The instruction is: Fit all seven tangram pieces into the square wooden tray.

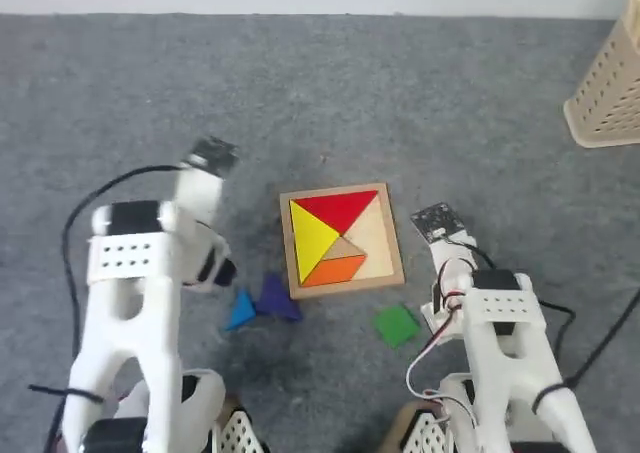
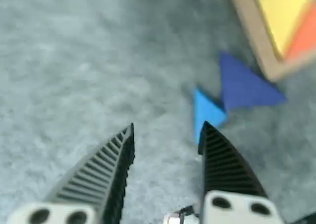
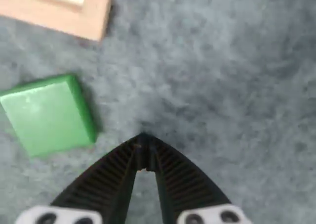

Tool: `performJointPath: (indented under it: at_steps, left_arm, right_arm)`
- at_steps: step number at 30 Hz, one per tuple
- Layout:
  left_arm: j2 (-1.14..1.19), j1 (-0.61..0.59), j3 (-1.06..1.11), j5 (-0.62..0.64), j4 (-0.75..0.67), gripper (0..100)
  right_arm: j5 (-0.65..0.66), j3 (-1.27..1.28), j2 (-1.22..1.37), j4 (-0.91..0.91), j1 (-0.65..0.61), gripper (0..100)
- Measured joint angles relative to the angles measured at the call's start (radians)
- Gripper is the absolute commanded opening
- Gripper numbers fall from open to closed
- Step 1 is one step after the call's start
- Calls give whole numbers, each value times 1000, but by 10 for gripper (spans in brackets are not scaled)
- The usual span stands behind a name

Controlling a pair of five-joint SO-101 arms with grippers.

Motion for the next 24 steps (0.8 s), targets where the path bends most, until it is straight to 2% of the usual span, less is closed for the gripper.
performJointPath:
  at_steps: [6,9,14,19,24]
  left_arm:
    - [0,143,115,-9,-63,203]
    - [0,144,146,-3,-140,203]
    - [0,64,157,123,-315,205]
    - [0,17,258,203,-477,205]
    - [0,6,311,215,-554,205]
  right_arm:
    - [15,9,0,-6,-3,6]
    - [23,11,-11,-6,-3,9]
    - [26,-25,-12,54,-14,40]
    - [26,-100,-12,143,-186,167]
    - [28,-109,-12,163,-425,191]
